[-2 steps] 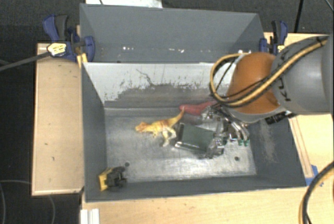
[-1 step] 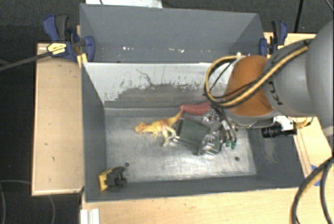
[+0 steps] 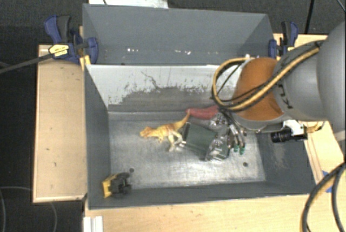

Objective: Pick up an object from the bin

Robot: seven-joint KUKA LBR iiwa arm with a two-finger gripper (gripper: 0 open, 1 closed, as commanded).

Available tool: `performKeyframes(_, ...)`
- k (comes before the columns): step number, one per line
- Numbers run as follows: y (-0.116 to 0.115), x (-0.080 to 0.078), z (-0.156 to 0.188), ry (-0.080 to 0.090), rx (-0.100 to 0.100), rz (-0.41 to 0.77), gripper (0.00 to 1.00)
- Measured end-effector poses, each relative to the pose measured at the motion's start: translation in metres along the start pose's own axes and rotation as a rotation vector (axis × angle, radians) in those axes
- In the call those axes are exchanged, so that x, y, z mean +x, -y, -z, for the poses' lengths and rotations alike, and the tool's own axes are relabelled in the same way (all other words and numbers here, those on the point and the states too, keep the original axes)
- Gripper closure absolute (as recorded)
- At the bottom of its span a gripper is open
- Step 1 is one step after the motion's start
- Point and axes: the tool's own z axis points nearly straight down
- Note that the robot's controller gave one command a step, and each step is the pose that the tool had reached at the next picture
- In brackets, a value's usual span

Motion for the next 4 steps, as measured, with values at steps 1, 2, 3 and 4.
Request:
performKeyframes(1,0.0,0.001,0.003,-0.001,0.001,0.0,1.0)
performKeyframes(2,0.001,0.003,0.018,-0.01,0.005,0.001,1.0)
performKeyframes(3,0.001,0.002,0.039,-0.009,0.005,0.002,1.0)
performKeyframes(4,0.001,0.001,0.057,-0.004,0.004,0.003,1.0)
